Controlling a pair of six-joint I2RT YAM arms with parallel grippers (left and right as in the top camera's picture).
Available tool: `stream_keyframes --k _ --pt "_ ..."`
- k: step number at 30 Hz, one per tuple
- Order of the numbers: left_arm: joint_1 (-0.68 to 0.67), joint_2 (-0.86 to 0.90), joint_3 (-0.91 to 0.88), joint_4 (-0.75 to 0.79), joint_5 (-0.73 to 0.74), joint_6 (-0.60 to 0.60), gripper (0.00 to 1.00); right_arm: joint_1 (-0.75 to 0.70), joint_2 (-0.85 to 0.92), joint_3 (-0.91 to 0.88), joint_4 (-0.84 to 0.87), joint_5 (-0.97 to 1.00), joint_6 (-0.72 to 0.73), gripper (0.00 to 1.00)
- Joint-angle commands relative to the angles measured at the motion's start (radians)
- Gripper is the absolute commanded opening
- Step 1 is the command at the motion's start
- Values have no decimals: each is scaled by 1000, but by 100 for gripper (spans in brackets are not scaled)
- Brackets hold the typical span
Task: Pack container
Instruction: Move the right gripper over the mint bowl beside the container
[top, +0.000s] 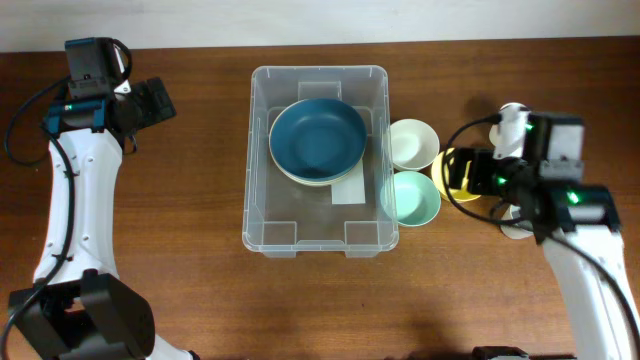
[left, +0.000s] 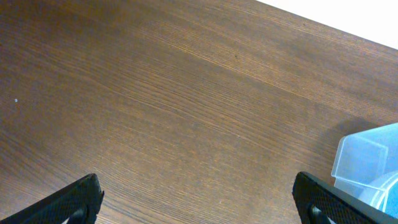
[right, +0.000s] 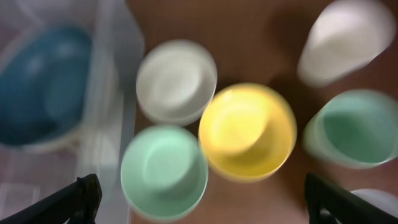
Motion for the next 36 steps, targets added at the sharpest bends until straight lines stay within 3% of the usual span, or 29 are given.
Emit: stream_keyframes --k 1,3,7,11,15,25,36 --pt "2 -12 17 0 -4 2 100 5 91 16 -22 -95 -10 99" --pt "2 -12 17 0 -4 2 100 5 135 16 -30 -120 -10 99" --pt "2 -12 17 0 -4 2 100 5 205 15 -50 -147 34 68" --pt "2 -11 17 0 -4 2 100 5 240 12 -75 -140 95 65" --pt "2 -12 17 0 -4 2 100 7 258 11 -81 -138 154 54" --pt "2 -11 17 0 -4 2 100 55 311 -35 -60 -26 226 53" --pt "2 -12 17 0 -4 2 100 86 353 -97 9 45 255 45"
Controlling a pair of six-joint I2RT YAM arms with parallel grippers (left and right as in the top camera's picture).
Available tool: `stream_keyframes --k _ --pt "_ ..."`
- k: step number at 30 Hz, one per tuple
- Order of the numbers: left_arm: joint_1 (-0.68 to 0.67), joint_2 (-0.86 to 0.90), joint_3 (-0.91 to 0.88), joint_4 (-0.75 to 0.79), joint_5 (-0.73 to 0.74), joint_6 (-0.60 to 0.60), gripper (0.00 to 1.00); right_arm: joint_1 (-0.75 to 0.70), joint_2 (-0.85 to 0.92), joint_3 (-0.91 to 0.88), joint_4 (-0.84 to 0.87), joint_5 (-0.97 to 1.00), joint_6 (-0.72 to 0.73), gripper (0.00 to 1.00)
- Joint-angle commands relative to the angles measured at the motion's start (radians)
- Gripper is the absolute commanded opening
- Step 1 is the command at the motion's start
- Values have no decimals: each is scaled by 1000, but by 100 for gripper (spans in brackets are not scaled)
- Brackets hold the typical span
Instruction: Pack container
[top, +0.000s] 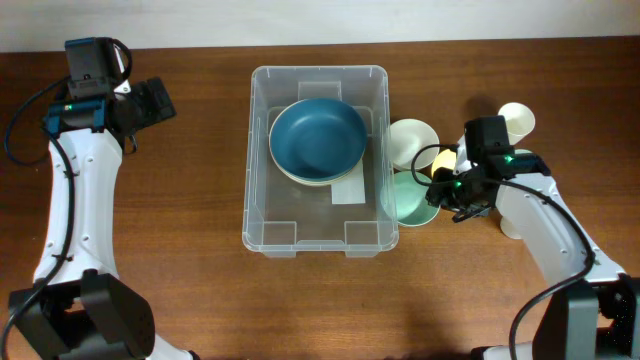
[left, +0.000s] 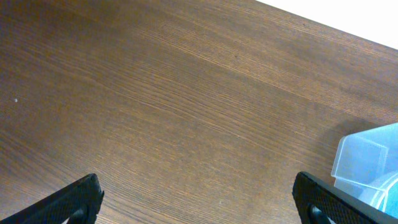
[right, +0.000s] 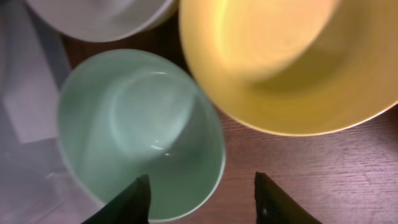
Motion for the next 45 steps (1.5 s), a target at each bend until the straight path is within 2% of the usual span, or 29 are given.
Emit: stream_keyframes --k 1,7,15,45 --pt "2 -12 17 0 -4 2 100 8 25 -34 22 37 19 43" --pt "2 -11 17 0 -4 2 100 8 35 -90 79 33 47 41" --pt "2 -11 17 0 -4 2 100 8 35 -114 100 33 47 32" --pt "2 -12 17 0 -4 2 100 65 52 -118 167 50 73 29"
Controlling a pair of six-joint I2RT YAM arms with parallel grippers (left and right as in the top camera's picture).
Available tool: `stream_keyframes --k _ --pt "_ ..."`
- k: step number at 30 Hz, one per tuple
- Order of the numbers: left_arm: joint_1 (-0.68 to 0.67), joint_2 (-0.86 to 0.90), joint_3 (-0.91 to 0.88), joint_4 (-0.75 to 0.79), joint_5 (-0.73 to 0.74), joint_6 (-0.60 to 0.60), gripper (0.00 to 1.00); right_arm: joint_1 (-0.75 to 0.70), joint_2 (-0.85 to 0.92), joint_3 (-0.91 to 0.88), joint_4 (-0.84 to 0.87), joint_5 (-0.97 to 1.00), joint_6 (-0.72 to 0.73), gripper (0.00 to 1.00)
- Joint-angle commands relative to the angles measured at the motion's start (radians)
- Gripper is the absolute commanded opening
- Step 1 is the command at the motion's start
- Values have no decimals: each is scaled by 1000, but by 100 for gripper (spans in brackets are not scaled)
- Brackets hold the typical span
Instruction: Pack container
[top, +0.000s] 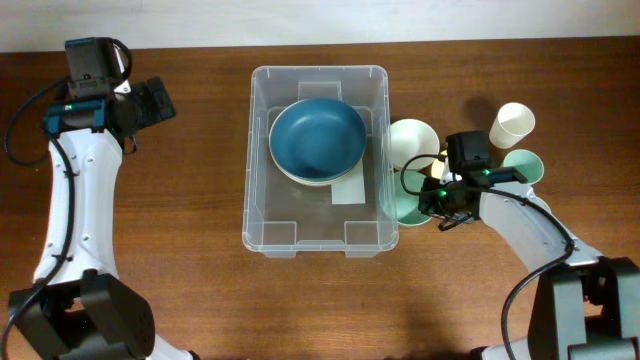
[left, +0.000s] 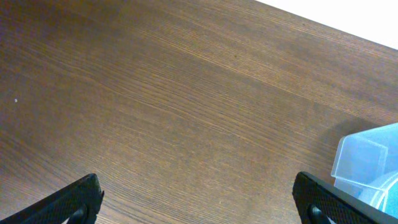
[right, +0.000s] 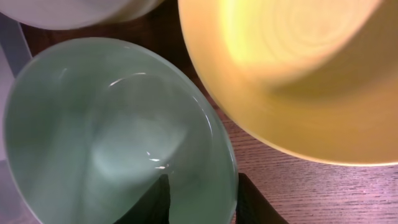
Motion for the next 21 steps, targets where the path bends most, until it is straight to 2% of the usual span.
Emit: stream_keyframes --k 1,4,8,19,21 --pt "2 -12 17 0 -4 2 100 10 13 -10 -8 31 12 29" --pt "2 -12 17 0 -4 2 100 10 14 -11 -19 52 15 29" --pt "2 -12 17 0 -4 2 100 10 14 -11 -18 51 56 20" --pt "2 -12 17 0 -4 2 100 10 15 -49 8 68 56 19" --pt "2 -12 17 0 -4 2 100 10 15 -49 8 77 56 9"
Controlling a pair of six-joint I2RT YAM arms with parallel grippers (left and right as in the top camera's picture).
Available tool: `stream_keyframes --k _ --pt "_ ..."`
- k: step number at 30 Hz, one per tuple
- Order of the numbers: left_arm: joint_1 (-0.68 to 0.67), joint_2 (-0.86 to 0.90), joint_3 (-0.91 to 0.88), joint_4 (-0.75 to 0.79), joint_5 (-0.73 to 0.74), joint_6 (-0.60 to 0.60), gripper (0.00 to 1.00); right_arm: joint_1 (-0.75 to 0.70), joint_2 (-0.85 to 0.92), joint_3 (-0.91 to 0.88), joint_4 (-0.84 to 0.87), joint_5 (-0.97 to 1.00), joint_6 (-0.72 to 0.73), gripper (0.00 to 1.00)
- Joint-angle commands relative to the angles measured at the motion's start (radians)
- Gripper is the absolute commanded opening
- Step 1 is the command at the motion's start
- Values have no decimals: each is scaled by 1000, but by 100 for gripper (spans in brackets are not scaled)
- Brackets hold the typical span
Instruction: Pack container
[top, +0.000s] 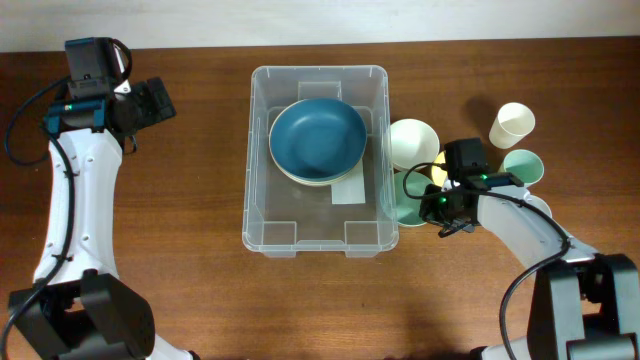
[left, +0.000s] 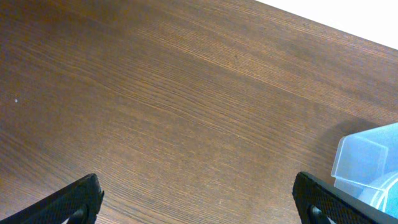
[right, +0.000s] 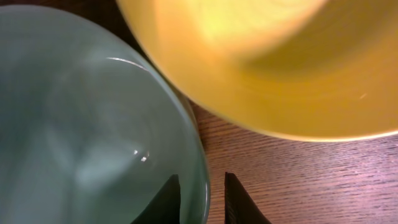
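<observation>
The clear plastic container (top: 262, 205) stands mid-table with a blue bowl (top: 317, 138) stacked on a cream bowl inside. Right of it sit a white bowl (top: 411, 142), a mint green bowl (top: 401, 206) and a yellow bowl (top: 437, 171), the last mostly hidden under my right arm. My right gripper (top: 434, 203) is low over the green bowl (right: 93, 124). It (right: 200, 186) is narrowly open astride the bowl's rim, one finger inside and one outside, with small gaps showing. The yellow bowl (right: 267, 68) lies just beyond. My left gripper (top: 155, 100) hangs open over bare wood (left: 199, 199).
A white cup (top: 512, 123), a green cup (top: 523, 165) and another white cup (top: 541, 206) stand to the right of the bowls. A corner of the container (left: 367, 158) shows in the left wrist view. The table's far edge runs along the top.
My right gripper has sunk closer to the green bowl's rim and its fingers have drawn nearer together around it. The bowl and the left arm have not moved.
My right gripper first hovered wide open high above the bowls and cups. Then it was lower over the green bowl, then astride its right rim with the fingers narrowing, and now closer around that rim. The left arm stayed still throughout.
</observation>
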Motion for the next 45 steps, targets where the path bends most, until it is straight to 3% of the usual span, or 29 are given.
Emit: stream_keyframes --k 1,11,26,36,40,45 --pt "2 -11 17 0 -4 2 100 10 7 -8 5 33 4 5" --pt "2 -12 17 0 -4 2 100 10 -5 -4 -19 41 -6 4" --pt "2 -12 17 0 -4 2 100 8 -232 159 -267 119 -34 4" --pt "2 -12 17 0 -4 2 100 12 -303 383 -357 116 -212 4" --pt "2 -11 17 0 -4 2 100 62 -303 454 -349 88 -334 4" --pt "2 -12 17 0 -4 2 100 287 -288 465 -227 93 -368 4"
